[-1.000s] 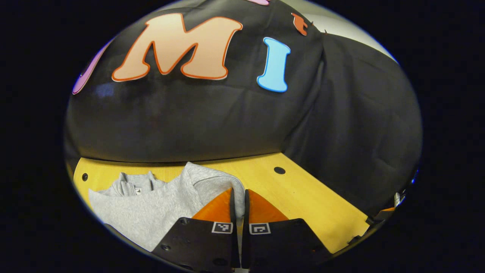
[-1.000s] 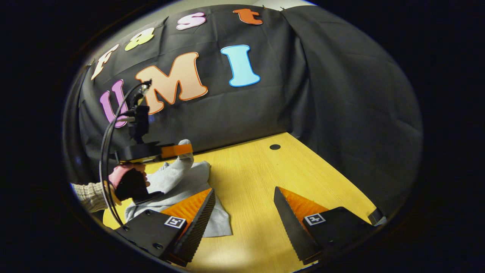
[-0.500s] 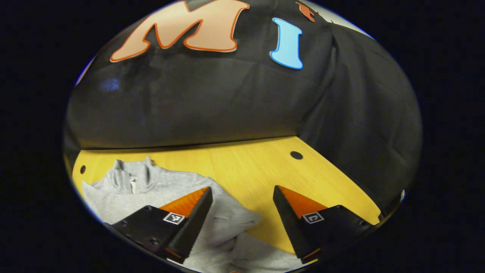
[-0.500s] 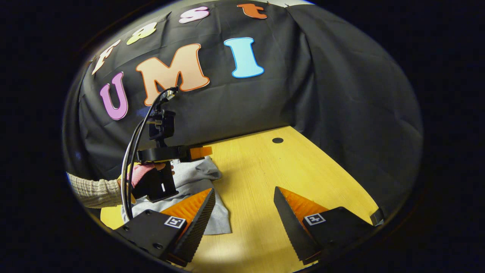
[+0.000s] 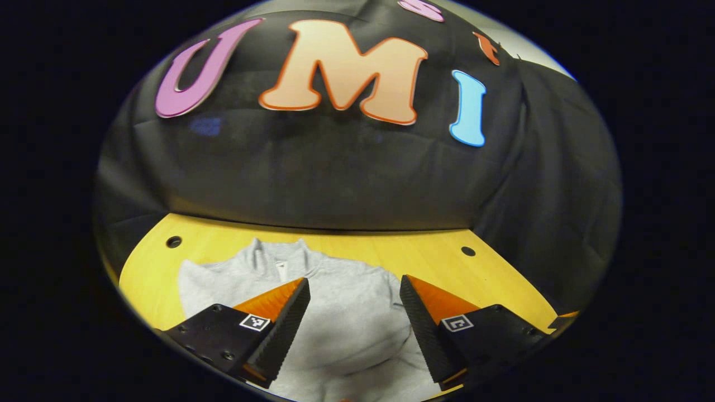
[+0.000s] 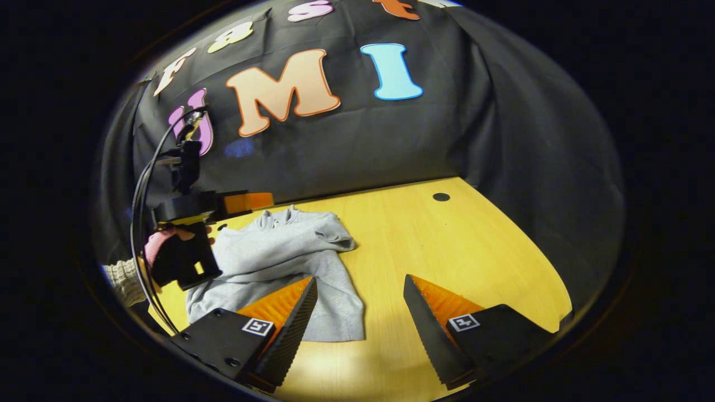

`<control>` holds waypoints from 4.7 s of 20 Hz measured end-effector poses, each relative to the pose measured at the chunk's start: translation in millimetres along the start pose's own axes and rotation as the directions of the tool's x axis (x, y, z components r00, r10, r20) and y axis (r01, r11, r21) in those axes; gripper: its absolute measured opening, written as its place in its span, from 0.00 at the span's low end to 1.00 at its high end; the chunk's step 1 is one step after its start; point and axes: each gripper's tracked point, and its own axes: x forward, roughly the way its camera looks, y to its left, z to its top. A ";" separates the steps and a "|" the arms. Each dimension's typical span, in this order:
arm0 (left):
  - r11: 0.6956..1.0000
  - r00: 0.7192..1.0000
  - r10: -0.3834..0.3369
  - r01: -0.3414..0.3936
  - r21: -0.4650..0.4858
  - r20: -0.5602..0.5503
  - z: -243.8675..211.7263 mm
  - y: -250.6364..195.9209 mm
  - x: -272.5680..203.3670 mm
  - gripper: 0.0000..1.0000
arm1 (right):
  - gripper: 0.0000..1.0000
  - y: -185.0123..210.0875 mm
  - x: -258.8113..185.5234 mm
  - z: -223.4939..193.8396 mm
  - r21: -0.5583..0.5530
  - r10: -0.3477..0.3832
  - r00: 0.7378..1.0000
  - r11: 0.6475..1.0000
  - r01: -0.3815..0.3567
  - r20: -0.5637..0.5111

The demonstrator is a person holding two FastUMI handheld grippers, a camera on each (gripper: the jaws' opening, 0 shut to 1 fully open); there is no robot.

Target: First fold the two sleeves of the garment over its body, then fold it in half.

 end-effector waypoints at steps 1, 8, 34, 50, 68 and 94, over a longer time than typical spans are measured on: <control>1.000 1.000 0.027 -0.027 -0.002 0.000 -3.4 16.3 -16.1 0.95 | 0.93 5.0 2.7 -3.4 -0.010 0.012 1.000 1.000 -0.012 -0.011; 0.974 0.973 0.222 -0.224 -0.030 -0.067 -60.7 94.3 -131.9 0.95 | 0.93 26.9 16.2 -51.2 -0.049 0.071 0.992 0.996 -0.077 -0.107; 0.907 0.878 0.395 -0.420 -0.038 -0.271 -230.3 129.3 -207.6 0.91 | 0.73 30.9 61.1 -132.9 -0.182 0.064 0.963 0.977 -0.114 -0.261; 0.937 0.906 0.294 -0.337 -0.098 -0.304 -227.5 115.5 -196.4 0.01 | 0.08 45.8 59.8 -132.9 -0.174 0.049 0.960 0.980 -0.100 -0.275; 0.910 0.949 0.266 -0.305 -0.280 -0.167 -139.7 113.7 -170.2 0.00 | 0.02 90.7 69.4 -38.9 -0.035 0.195 0.974 0.979 -0.200 -0.112; 0.882 0.925 0.314 -0.367 -0.294 -0.213 -89.4 193.0 11.7 0.00 | 0.03 117.1 242.3 -9.0 0.021 0.173 0.962 0.985 -0.173 -0.213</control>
